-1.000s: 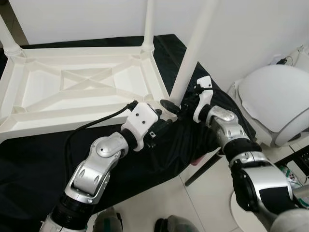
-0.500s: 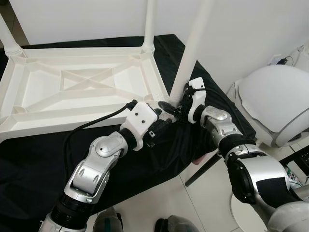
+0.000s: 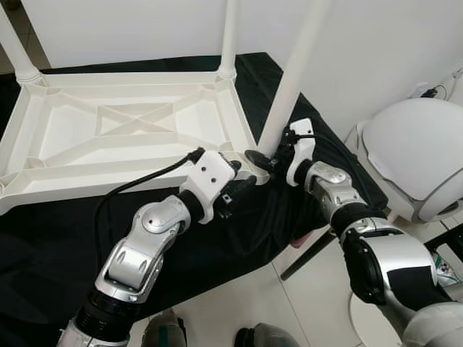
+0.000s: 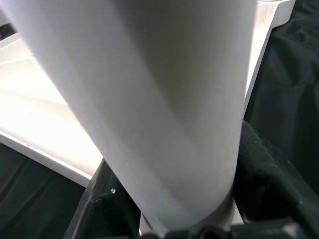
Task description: Building children table
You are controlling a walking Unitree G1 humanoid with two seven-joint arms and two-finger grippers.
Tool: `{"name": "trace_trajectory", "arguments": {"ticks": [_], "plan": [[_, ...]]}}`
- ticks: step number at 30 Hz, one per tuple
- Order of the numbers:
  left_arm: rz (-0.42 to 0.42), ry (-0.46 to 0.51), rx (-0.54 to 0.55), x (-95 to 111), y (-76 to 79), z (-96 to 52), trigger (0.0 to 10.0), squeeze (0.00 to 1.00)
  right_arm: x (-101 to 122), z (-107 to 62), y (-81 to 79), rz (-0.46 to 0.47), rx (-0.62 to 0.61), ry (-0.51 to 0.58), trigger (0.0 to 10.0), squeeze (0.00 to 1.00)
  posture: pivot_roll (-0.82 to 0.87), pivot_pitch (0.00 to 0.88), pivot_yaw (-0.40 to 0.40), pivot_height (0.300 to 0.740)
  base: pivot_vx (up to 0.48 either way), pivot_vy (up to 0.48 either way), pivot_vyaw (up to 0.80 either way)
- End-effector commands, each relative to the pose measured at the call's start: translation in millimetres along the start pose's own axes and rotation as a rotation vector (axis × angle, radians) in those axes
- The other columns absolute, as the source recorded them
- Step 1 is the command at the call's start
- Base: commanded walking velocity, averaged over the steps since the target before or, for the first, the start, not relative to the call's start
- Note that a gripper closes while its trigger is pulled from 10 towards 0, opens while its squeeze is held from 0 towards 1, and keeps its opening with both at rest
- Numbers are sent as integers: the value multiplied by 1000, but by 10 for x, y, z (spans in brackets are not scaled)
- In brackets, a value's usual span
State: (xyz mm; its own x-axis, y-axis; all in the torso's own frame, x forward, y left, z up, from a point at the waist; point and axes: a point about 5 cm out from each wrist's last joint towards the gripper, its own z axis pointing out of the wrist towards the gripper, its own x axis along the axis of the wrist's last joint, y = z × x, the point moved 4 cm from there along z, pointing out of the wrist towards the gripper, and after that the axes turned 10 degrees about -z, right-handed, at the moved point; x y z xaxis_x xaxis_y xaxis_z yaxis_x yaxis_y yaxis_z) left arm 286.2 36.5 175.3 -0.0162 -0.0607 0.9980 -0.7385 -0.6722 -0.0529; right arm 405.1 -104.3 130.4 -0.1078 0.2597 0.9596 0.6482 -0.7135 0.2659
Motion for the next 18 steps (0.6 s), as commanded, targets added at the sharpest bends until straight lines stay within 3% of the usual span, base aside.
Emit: {"name": "trace_trajectory", "arguments": {"ticks": [1, 7, 9, 12, 15, 16, 18], "plan": [[-16, -13, -10, -32, 46, -5, 10000, 0, -153, -82, 51, 14, -90, -47, 10000, 0, 20, 1, -57, 740, 0, 0, 0], [-25, -14, -10, -47, 68, -8, 10000, 0, -136, -57, 21, 52, -184, -21, 10000, 0, 14, 5, -60, 740, 0, 0, 0], [-30, -16, -11, -58, 71, 0, 10000, 0, -144, -22, -37, 131, -350, -18, 10000, 0, -5, 9, -58, 740, 0, 0, 0], [-32, -16, -11, -60, 71, 5, 10000, 0, -130, -21, -57, 132, -416, -15, 10000, 0, -5, 9, -58, 740, 0, 0, 0], [-37, -13, -18, -59, 87, 16, 10000, 0, -104, 4, -164, 152, -503, -8, 10000, 0, -20, 12, -51, 740, 0, 0, 0], [-42, -12, -24, -62, 103, 25, 10000, 0, -93, 33, -286, 187, -562, -20, 10000, 0, -23, 14, -48, 740, 0, 0, 0], [-43, -12, -25, -63, 107, 26, 10000, 0, -91, 46, -324, 196, -569, -25, 10000, 0, -23, 14, -47, 740, 0, 0, 0]]}}
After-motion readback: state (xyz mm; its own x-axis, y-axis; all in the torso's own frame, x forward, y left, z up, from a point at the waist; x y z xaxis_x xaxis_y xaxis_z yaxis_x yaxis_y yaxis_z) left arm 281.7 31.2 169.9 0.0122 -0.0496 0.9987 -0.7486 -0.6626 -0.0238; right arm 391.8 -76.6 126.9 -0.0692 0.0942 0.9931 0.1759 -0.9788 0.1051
